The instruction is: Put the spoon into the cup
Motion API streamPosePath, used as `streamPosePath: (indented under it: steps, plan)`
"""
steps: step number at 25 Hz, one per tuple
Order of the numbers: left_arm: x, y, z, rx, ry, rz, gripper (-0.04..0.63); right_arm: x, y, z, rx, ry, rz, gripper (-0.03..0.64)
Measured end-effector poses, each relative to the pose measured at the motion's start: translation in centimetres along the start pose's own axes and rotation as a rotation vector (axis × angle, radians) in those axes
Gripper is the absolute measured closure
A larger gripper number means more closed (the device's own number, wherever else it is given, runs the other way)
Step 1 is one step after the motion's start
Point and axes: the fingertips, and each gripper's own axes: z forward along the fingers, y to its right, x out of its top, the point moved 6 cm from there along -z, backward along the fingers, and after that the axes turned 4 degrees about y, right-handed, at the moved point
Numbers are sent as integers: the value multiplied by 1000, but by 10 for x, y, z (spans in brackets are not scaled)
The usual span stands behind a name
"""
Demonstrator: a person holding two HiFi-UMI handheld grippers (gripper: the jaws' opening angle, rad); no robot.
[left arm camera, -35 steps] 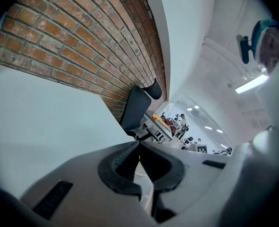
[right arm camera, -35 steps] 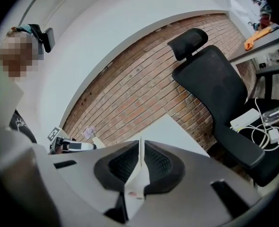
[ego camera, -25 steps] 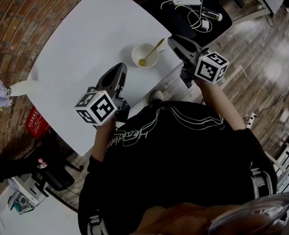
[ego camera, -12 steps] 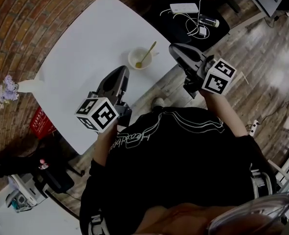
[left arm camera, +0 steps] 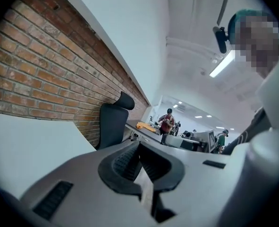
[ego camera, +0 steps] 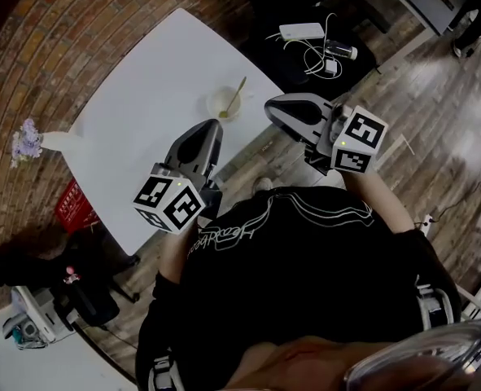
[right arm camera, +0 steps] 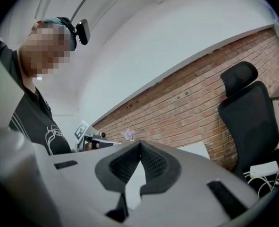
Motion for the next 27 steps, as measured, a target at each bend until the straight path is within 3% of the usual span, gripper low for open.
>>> streamPosePath:
  steps: [8,27]
  plan:
    - [-7,45,-11,-27,26,94,591,-2,-23,-23,39,1,-31,620]
    - [-14,36,-13,-35,13,104,591,-15,-12,-14,30,17,50,620]
